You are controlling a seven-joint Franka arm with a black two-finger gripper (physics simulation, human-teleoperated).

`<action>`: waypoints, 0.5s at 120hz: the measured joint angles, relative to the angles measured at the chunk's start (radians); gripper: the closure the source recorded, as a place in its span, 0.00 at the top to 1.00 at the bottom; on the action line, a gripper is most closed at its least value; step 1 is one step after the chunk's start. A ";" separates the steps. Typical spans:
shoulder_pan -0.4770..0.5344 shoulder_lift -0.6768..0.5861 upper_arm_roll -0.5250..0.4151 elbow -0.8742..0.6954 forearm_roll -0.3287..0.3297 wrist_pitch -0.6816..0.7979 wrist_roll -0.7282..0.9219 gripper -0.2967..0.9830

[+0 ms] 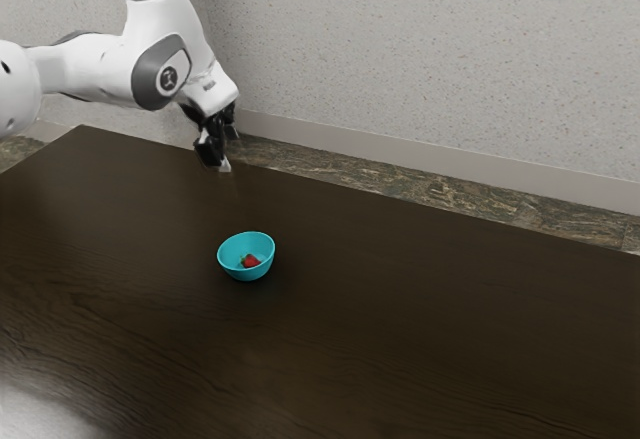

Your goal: Take strawberry from the bowl

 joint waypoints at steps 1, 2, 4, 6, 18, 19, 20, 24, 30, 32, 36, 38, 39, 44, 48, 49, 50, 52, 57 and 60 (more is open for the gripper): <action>0.000 -0.001 0.000 0.008 -0.003 -0.012 -0.016 0.65; 0.000 -0.002 0.001 0.015 -0.005 -0.024 -0.032 0.65; 0.000 -0.004 0.001 0.026 -0.010 -0.046 -0.064 0.66; 0.000 -0.005 0.002 0.035 -0.014 -0.066 -0.095 0.67; -0.002 -0.005 0.010 0.058 -0.014 -0.170 -0.253 0.71; -0.002 -0.003 0.011 0.058 -0.010 -0.177 -0.259 0.71; -0.001 -0.001 0.011 0.057 -0.006 -0.184 -0.264 0.71; 0.000 0.005 0.013 0.056 0.006 -0.207 -0.281 0.72; 0.000 0.030 0.015 0.039 0.020 -0.220 -0.291 0.73; 0.000 0.040 0.015 0.029 0.023 -0.219 -0.292 0.73; -0.001 0.062 0.015 0.011 0.029 -0.212 -0.287 0.74; -0.001 0.073 0.015 0.004 0.031 -0.207 -0.283 0.74; -0.001 0.079 0.015 0.001 0.032 -0.205 -0.280 0.74; -0.001 0.102 0.015 -0.008 0.037 -0.195 -0.265 0.75; -0.001 0.113 0.013 -0.011 0.045 -0.185 -0.252 0.75; -0.001 0.115 0.012 -0.012 0.050 -0.182 -0.249 0.75; -0.001 0.117 0.011 -0.012 0.056 -0.179 -0.247 0.75; -0.001 0.120 0.009 -0.013 0.067 -0.174 -0.242 0.75; -0.001 0.135 0.006 -0.014 0.087 -0.158 -0.228 0.75; -0.001 0.145 0.004 -0.015 0.092 -0.145 -0.219 0.76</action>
